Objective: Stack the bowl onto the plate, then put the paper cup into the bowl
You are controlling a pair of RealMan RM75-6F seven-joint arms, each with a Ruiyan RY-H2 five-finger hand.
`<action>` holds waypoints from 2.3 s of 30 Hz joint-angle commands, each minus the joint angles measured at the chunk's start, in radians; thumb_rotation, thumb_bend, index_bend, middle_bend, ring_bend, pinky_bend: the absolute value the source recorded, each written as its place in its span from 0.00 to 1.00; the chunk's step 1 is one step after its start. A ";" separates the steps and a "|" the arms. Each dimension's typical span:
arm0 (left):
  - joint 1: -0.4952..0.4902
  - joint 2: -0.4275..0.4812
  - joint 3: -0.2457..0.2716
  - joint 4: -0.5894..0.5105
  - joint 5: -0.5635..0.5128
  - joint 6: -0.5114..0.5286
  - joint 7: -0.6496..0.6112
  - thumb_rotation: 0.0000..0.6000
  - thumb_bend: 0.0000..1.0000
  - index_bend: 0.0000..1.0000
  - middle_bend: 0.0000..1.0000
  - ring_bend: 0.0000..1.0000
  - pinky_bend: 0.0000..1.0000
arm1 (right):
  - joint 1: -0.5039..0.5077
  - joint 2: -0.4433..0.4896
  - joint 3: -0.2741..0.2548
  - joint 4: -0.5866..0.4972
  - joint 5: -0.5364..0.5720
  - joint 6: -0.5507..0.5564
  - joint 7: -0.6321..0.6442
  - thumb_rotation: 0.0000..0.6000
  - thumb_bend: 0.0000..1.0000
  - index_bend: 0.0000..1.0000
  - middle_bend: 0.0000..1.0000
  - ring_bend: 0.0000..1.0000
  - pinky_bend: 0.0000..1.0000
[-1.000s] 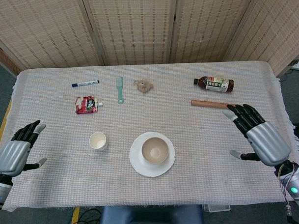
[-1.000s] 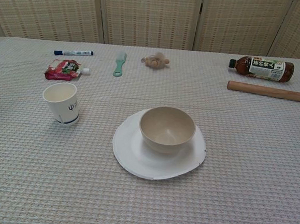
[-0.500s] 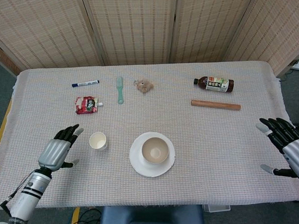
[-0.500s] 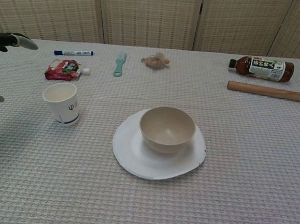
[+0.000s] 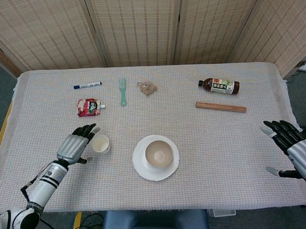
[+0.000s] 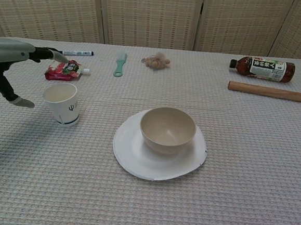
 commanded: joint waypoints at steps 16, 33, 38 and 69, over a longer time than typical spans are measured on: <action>-0.135 -0.061 0.052 0.121 -0.174 -0.100 0.104 1.00 0.26 0.17 0.01 0.00 0.15 | 0.035 -0.054 0.021 0.093 -0.003 -0.072 0.077 1.00 0.00 0.00 0.00 0.00 0.00; -0.274 -0.035 0.107 0.104 -0.327 -0.142 0.235 1.00 0.26 0.22 0.01 0.00 0.15 | 0.045 -0.106 0.028 0.175 0.005 -0.091 0.137 1.00 0.00 0.00 0.00 0.00 0.00; -0.318 -0.030 0.123 0.080 -0.378 -0.131 0.278 1.00 0.26 0.24 0.01 0.00 0.15 | 0.046 -0.117 0.026 0.198 0.003 -0.089 0.154 1.00 0.00 0.00 0.00 0.00 0.00; -0.420 0.069 0.159 -0.085 -0.468 0.009 0.329 1.00 0.26 0.41 0.04 0.00 0.15 | 0.052 -0.149 0.015 0.257 -0.017 -0.071 0.212 1.00 0.00 0.00 0.00 0.00 0.00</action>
